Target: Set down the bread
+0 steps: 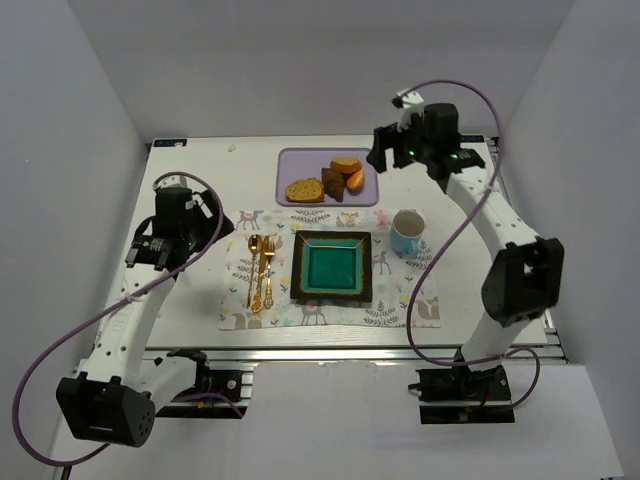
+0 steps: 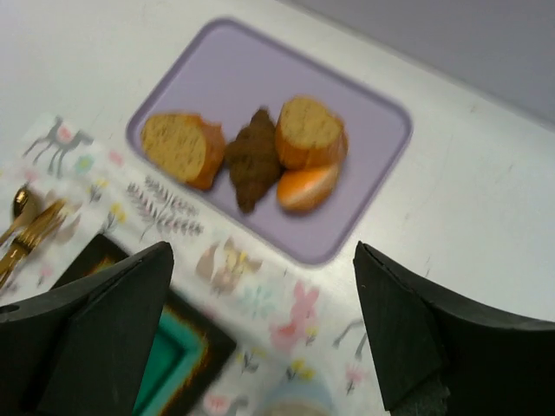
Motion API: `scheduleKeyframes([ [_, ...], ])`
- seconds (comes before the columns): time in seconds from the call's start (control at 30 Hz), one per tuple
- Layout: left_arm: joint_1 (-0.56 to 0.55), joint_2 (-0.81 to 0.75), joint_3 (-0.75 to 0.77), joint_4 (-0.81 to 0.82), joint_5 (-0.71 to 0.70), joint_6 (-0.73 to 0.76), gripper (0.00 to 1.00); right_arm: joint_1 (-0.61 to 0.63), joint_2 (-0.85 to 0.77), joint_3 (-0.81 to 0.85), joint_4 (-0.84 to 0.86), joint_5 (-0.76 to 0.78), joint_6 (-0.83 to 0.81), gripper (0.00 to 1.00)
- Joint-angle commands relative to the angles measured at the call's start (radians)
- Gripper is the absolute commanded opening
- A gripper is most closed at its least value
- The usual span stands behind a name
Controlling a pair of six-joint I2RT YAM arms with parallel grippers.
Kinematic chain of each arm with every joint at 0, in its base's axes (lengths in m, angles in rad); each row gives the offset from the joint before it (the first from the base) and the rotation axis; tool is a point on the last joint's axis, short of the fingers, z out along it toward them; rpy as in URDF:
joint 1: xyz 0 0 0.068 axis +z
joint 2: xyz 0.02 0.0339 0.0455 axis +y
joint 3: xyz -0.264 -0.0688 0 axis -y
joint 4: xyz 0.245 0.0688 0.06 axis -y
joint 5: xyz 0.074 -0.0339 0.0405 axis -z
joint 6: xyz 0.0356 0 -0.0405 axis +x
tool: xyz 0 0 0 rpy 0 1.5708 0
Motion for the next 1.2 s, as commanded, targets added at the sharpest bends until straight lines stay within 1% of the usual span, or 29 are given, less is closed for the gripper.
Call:
scheduleKeyframes([
  [0.0,0.075,0.015,0.025,-0.035,-0.015,0.007,0.91,-0.088,-0.125,-0.202,0.101,-0.248,0.070,0.89],
  [0.03,0.103,0.015,0.022,-0.033,-0.002,0.011,0.88,-0.113,-0.188,-0.259,0.191,-0.349,-0.005,0.89],
  [0.07,0.152,0.018,0.017,-0.033,0.032,0.025,0.80,-0.180,-0.213,-0.345,0.218,-0.471,-0.068,0.86],
  [0.1,0.202,0.024,0.008,-0.030,0.046,0.033,0.48,-0.214,-0.237,-0.384,0.245,-0.729,-0.110,0.78],
  [0.13,0.228,0.031,0.006,-0.038,0.051,0.040,0.29,-0.237,-0.270,-0.423,0.311,-0.825,-0.116,0.62],
  [0.17,0.268,0.038,0.006,-0.044,0.052,0.056,0.14,-0.250,-0.276,-0.465,0.375,-0.864,-0.080,0.13],
  [0.2,0.285,0.058,0.009,-0.048,0.057,0.065,0.04,-0.248,-0.276,-0.456,0.341,-0.865,-0.090,0.00],
  [0.23,0.304,0.069,0.011,-0.062,0.058,0.074,0.00,-0.245,-0.261,-0.441,0.297,-0.879,-0.110,0.00],
  [0.27,0.331,0.080,0.014,-0.068,0.057,0.094,0.00,-0.244,-0.250,-0.427,0.257,-0.897,-0.143,0.00],
  [0.3,0.344,0.092,0.017,-0.076,0.051,0.103,0.00,-0.244,-0.239,-0.404,0.171,-0.928,-0.154,0.00],
  [0.33,0.357,0.119,0.028,-0.093,0.049,0.114,0.03,-0.244,-0.224,-0.396,0.140,-0.942,-0.162,0.00],
  [0.37,0.376,0.129,0.031,-0.100,0.045,0.140,0.13,-0.242,-0.218,-0.392,0.113,-0.944,-0.183,0.12],
  [0.4,0.381,0.141,0.037,-0.110,0.023,0.151,0.25,-0.234,-0.213,-0.389,0.065,-0.932,-0.190,0.37],
  [0.43,0.388,0.164,0.042,-0.122,0.020,0.168,0.37,-0.230,-0.213,-0.392,0.050,-0.916,-0.199,0.42],
  [0.47,0.397,0.172,0.040,-0.122,0.017,0.206,0.55,-0.219,-0.215,-0.393,0.033,-0.904,-0.213,0.50],
  [0.5,0.400,0.181,0.037,-0.119,0.018,0.224,0.59,-0.213,-0.222,-0.402,0.013,-0.883,-0.229,0.52],
  [0.57,0.414,0.211,0.014,-0.104,0.032,0.279,0.64,-0.204,-0.230,-0.419,0.013,-0.870,-0.230,0.55],
  [0.73,0.434,0.297,-0.020,-0.049,0.022,0.338,0.65,-0.202,-0.245,-0.468,0.011,-0.865,-0.222,0.56],
  [0.83,0.453,0.350,-0.021,0.003,0.045,0.364,0.64,-0.202,-0.245,-0.476,0.006,-0.868,-0.222,0.57],
  [1.03,0.456,0.481,0.020,0.080,0.075,0.373,0.63,-0.202,-0.221,-0.456,0.002,-0.887,-0.214,0.57],
  [1.1,0.456,0.524,0.032,0.103,0.089,0.376,0.62,-0.202,-0.212,-0.447,0.000,-0.893,-0.210,0.58],
  [1.17,0.454,0.549,0.032,0.116,0.089,0.381,0.58,-0.204,-0.206,-0.442,0.000,-0.890,-0.207,0.59],
])
